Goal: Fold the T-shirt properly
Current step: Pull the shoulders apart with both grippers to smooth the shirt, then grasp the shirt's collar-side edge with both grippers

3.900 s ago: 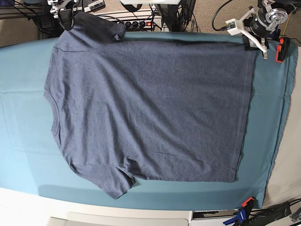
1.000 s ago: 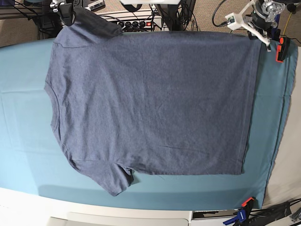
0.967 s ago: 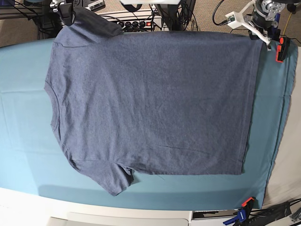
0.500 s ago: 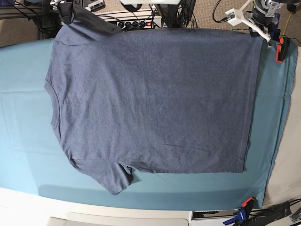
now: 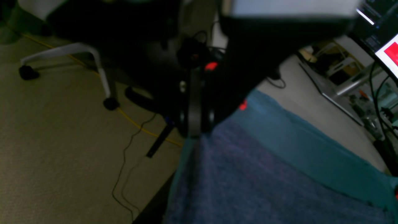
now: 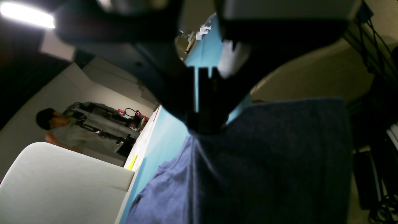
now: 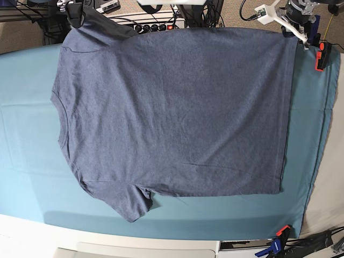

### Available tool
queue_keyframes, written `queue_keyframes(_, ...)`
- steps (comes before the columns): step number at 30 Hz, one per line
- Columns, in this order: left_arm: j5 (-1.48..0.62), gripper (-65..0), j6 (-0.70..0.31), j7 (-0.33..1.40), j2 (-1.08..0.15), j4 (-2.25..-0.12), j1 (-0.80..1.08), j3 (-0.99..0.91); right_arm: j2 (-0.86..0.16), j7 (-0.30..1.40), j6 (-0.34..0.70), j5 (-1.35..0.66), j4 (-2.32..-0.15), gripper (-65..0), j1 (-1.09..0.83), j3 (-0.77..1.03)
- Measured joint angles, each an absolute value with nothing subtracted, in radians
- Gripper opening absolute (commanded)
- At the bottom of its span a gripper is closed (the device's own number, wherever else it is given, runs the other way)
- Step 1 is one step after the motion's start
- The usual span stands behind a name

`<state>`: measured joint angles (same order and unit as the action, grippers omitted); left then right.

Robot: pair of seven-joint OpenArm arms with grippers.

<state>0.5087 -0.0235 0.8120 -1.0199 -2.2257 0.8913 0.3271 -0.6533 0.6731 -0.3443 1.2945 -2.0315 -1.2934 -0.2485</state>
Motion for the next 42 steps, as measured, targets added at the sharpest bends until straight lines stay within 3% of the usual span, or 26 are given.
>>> queue_keyframes(13,0.576,-65.0,0.021,0.789,-1.02,-2.226,0.886,0.327,-0.653,0.665,-0.344,1.317,-2.032,-65.0,-1.291,-0.249)
queue_keyframes(20,0.574,-65.0,0.02,0.777,-1.02,-2.225,0.777,0.326,-0.65,0.64,-0.336,1.277,-2.035,-65.0,-1.166,-0.248)
queue_keyframes(31,0.477,-65.0,0.01,0.727,-1.019,-2.216,0.602,0.327,-0.646,0.551,-0.147,1.022,-2.034,-65.0,-0.904,-0.249)
queue_keyframes(35,0.436,-65.0,0.01,0.695,-1.019,-2.167,0.572,0.327,-0.643,0.542,-0.03,0.903,-2.033,-65.0,-0.777,-0.249)
queue_keyframes(42,0.4,-65.0,0.01,0.654,-1.015,-2.121,0.508,0.327,-0.575,0.515,0.076,0.784,-2.033,-65.0,-0.597,-0.25)
